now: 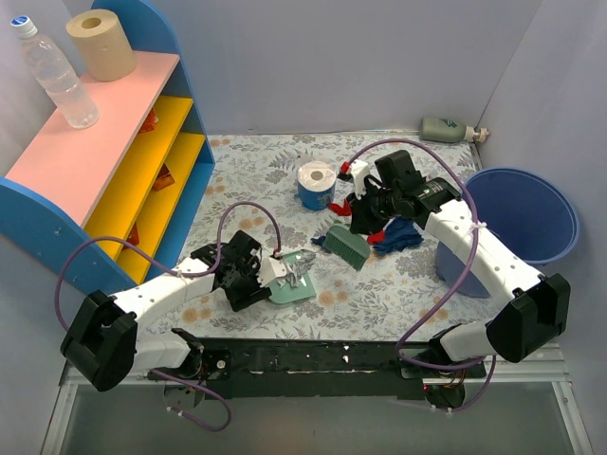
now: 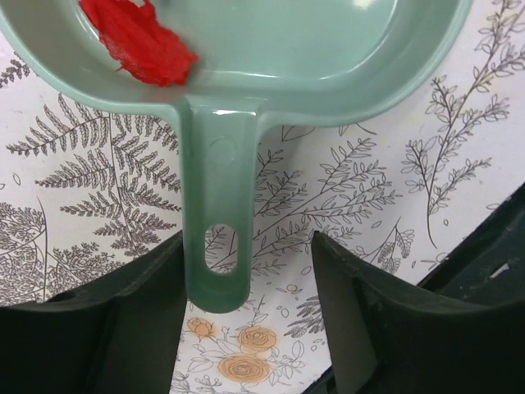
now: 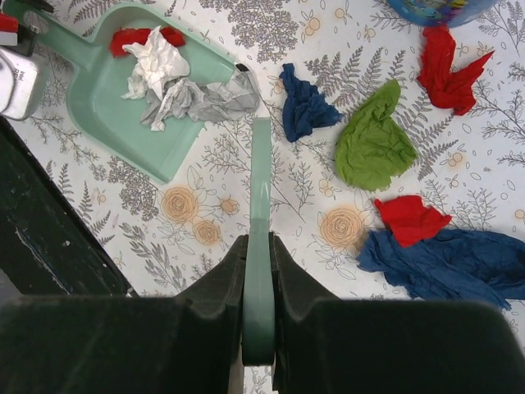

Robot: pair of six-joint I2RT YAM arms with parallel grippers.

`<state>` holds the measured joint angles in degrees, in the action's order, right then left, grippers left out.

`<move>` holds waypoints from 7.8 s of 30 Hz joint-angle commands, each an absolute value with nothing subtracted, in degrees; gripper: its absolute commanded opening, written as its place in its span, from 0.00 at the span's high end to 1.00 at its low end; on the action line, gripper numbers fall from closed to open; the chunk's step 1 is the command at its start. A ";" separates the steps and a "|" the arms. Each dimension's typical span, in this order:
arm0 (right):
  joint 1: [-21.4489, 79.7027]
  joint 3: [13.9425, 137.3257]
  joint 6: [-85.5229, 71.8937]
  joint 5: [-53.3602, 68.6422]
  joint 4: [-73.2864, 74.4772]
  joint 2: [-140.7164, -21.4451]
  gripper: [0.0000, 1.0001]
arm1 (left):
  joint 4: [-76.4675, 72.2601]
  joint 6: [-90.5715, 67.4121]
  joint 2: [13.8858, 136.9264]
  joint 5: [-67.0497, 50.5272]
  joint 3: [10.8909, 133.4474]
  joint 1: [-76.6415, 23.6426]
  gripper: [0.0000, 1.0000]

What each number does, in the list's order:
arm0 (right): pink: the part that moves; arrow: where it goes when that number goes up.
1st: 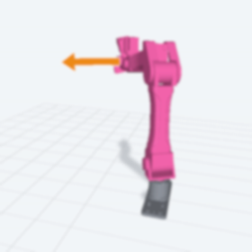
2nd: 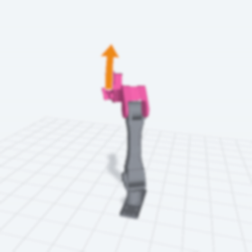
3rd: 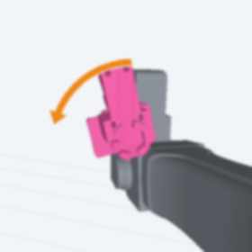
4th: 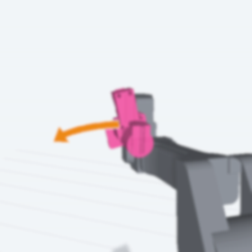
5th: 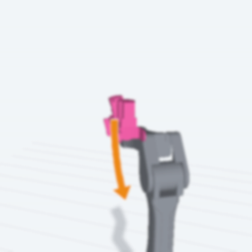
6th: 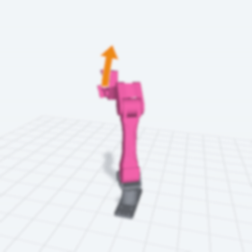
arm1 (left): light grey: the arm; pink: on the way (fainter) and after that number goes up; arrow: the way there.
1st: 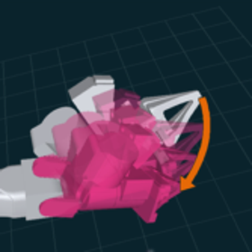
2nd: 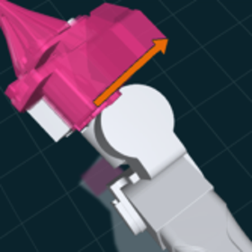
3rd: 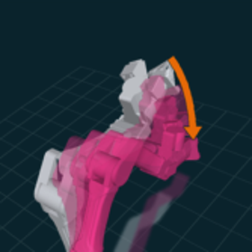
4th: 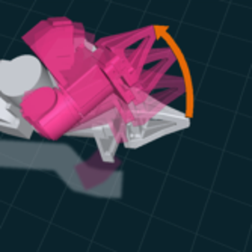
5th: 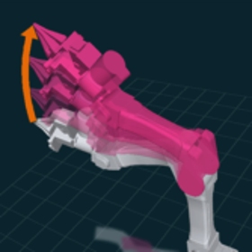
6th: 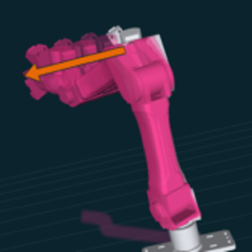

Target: Sweep away the paper scraps from the table

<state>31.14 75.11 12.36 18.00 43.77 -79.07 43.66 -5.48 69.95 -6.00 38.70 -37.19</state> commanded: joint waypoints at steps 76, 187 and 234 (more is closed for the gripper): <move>45.08 76.38 7.12 15.91 32.78 -93.08 0.99 | 52.82 -11.16 75.41 -4.22 45.79 -36.91 1.00; 45.44 87.36 15.20 0.28 41.30 -87.37 0.99 | 46.84 -8.17 75.94 -9.58 45.96 -36.91 0.97; 12.06 106.95 10.11 -16.26 25.39 -74.17 0.99 | 50.01 -7.82 96.93 -11.87 96.83 -43.50 1.00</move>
<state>18.31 101.65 13.65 -12.47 29.39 -71.85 50.78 -8.78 94.85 -12.64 90.21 -41.63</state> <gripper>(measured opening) 0.173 0.288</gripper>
